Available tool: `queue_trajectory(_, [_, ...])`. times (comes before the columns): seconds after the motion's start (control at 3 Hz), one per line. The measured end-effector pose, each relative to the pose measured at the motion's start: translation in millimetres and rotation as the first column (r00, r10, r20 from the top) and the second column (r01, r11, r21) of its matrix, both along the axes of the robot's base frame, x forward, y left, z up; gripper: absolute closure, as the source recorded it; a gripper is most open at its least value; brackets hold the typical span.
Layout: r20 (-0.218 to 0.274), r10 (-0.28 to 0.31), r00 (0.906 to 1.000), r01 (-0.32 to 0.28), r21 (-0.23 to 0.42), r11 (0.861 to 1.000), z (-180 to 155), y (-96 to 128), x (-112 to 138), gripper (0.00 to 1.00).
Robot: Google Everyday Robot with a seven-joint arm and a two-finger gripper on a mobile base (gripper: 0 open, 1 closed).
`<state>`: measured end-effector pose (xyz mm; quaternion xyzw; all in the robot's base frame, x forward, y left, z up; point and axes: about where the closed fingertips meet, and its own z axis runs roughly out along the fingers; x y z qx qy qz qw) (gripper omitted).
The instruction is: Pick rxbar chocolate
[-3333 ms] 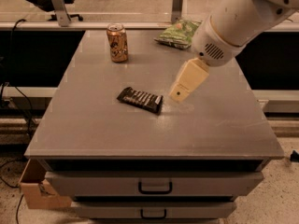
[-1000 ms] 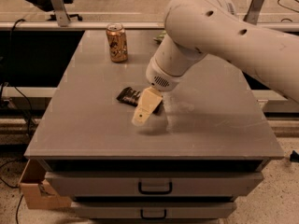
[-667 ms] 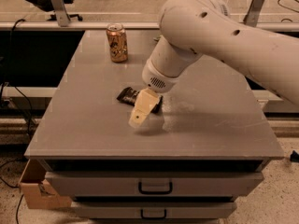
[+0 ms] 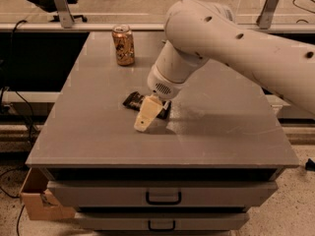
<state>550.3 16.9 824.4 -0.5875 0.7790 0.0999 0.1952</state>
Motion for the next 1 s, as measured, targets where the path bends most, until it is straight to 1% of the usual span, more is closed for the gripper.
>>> queue_trajectory(1.0, [-0.007,-0.001,1.0,0.001,0.007,1.0,8.3,0.3,2.6,0.94])
